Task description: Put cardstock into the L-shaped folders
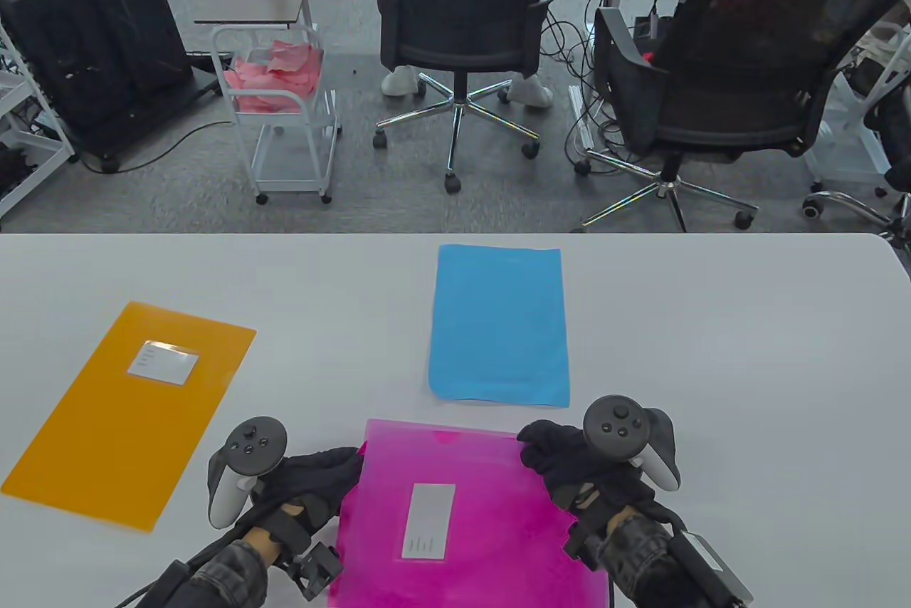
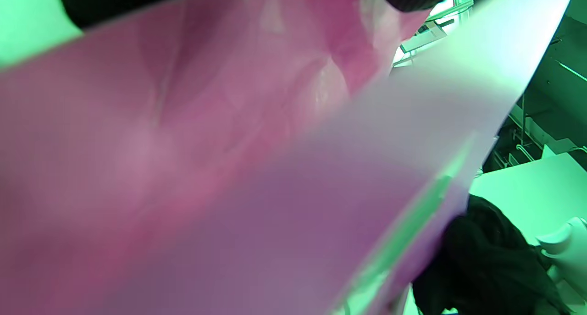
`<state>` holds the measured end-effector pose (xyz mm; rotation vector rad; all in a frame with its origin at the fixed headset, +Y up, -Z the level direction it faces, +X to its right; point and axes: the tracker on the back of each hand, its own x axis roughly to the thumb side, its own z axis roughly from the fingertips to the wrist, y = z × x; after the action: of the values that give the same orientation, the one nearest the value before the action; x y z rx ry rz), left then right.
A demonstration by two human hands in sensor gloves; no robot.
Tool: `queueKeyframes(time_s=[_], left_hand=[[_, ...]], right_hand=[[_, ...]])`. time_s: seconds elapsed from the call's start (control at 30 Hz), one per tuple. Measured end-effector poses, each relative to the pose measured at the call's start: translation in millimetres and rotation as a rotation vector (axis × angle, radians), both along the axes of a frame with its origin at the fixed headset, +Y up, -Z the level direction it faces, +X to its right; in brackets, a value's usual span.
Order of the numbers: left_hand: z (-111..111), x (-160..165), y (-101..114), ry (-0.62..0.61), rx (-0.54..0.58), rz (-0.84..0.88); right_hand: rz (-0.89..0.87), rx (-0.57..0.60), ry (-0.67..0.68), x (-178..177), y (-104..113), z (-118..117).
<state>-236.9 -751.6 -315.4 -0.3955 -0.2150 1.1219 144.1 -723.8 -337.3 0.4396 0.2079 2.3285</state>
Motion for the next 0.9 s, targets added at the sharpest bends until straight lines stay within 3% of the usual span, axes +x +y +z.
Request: queueKeyframes(time_s=[0.27,0.37,0.53,0.6,0.7,0.8,0.9], left_hand=[[-4.3,-20.8,5.1,0.067,0.085,-0.28],[-5.9,-24.4,-0.2,-0.002,-0.005,-0.248],[-1.3,-8.5,-20.2,-0.175,-0.301,0.107],[2.4,0.5,-23.8,-0.184,-0.378,0.206],[2.9,3.3,-21.8,-0.056,-0.345,0.074],[4.8,9.6,-21.1,-0.091,-0.303,-0.061],[4.5,11.2,-22.5,-0.151,-0.325,-0.037]], right_hand=[[-0.056,0.027,0.002,9.0,1.9,-1.0],[-0.119,0.035,-0.011,15.7,3.8,-1.7],[-0.184,0.022,-0.025,19.4,4.5,-2.5],[-0.159,0.014,-0.025,18.2,3.3,-2.4],[-0.164,0.006,-0.022,16.5,0.2,-2.7],[-0.109,0.015,-0.011,10.4,1.3,-1.4],[-0.094,0.013,-0.015,11.7,0.7,-1.4]])
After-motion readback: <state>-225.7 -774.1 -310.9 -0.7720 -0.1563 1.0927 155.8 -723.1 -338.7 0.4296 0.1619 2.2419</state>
